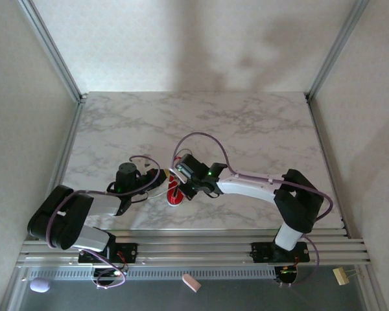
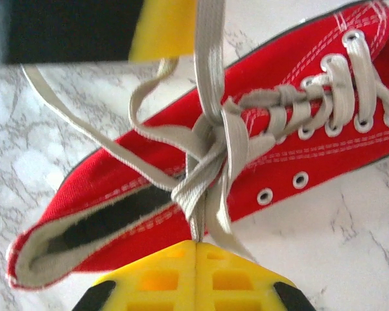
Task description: Tie the shoes
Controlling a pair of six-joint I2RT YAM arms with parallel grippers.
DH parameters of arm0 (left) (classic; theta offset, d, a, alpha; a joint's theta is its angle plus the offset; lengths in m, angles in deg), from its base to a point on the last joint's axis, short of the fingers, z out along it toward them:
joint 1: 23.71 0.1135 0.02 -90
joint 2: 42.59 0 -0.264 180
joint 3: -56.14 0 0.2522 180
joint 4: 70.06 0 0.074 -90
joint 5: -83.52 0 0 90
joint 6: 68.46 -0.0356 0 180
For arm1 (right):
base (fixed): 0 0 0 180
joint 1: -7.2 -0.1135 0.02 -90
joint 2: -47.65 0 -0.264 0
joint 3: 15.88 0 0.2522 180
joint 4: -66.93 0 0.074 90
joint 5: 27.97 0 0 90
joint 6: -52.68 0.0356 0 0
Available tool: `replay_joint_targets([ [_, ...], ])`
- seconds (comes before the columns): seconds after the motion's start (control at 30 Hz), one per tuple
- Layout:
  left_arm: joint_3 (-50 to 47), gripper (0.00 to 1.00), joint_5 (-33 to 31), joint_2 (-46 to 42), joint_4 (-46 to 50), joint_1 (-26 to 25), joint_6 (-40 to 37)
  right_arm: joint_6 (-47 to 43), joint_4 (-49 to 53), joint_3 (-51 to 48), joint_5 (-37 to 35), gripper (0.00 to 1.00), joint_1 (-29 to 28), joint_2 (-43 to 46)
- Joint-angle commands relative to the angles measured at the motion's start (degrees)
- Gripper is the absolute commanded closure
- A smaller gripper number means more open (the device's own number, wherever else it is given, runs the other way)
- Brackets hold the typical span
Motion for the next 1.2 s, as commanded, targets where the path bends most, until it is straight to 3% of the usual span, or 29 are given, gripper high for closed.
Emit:
replay_joint_targets([
  [0.0, -0.9, 1.0, -1.7, -1.3, 0.8, 0.8, -1.0, -0.8, -2.5, -2.5, 2.1, 1.0, -0.1, 3.4],
  [0.67, -2.1, 1.0, -7.0, -5.9, 7.2, 4.1, -0.9, -2.7, -5.4, -11.4, 8.1, 1.0, 1.9, 9.7],
  [1.17, -0.9, 1.0, -7.0, -4.9, 9.8, 6.0, -1.7, -7.1, -5.0, -14.3, 13.7, 1.0, 2.9, 10.2],
])
